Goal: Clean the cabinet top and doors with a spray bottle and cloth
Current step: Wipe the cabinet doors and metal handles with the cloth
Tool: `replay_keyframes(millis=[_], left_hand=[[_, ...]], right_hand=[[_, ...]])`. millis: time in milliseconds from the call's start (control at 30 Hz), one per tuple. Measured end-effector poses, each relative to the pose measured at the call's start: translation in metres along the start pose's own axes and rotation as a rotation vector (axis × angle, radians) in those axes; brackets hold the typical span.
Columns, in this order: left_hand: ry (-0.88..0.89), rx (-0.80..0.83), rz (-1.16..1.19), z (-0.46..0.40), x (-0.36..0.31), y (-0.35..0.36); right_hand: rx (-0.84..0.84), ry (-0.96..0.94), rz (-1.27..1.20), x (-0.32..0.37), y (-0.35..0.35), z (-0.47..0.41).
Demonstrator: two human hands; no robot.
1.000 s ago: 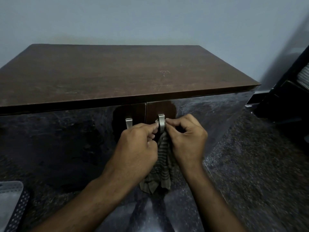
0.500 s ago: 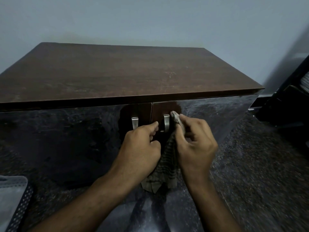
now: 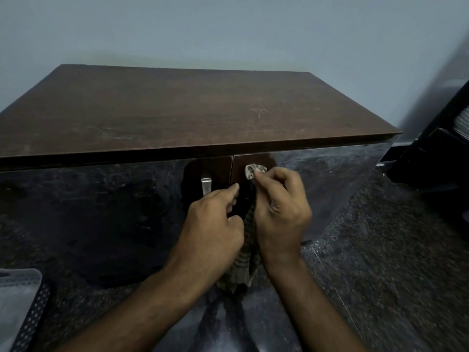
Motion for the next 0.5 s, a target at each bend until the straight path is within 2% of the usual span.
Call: replay_keyframes(millis=[133,200,333,433,467,500], left_hand=[[-0.003,-0.002,0.028,0.000,0.000,0.000],[-0.013,0.007,0.042,0.000,0.000,0.001],[-0.022,0.013,0.034,0.002,0.003,-0.001],[-0.022,0.008,0.029,0.003,0.003,-0.004],[-0.025,0.012,0.029,0.004,0.003,-0.005],[-0.025,0.015,0.031,0.003,0.004,-0.005]], right_hand=[[0.127,-0.062,0.017,-0.004,0.003,0.035],[0.171,0.001,0.028,-0.015,0.007,0.052],[0.129,0.330,-0.098,-0.017,0.013,0.056],[0.114,0.685,-0.195,-0.015,0.021,0.060],[0.122,0.763,-0.202,-0.014,0.024,0.063],[0.141,0.757,-0.211,-0.011,0.028,0.065]])
Point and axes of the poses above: each hand's wrist, its own z-axis away from the middle knuckle, its own y-axis out of the palm, x = y × z, the point moved 3 cm from there along -z, towards the middle knuckle, and after that the axes turned 11 degrees about z, right-handed, at the moved point
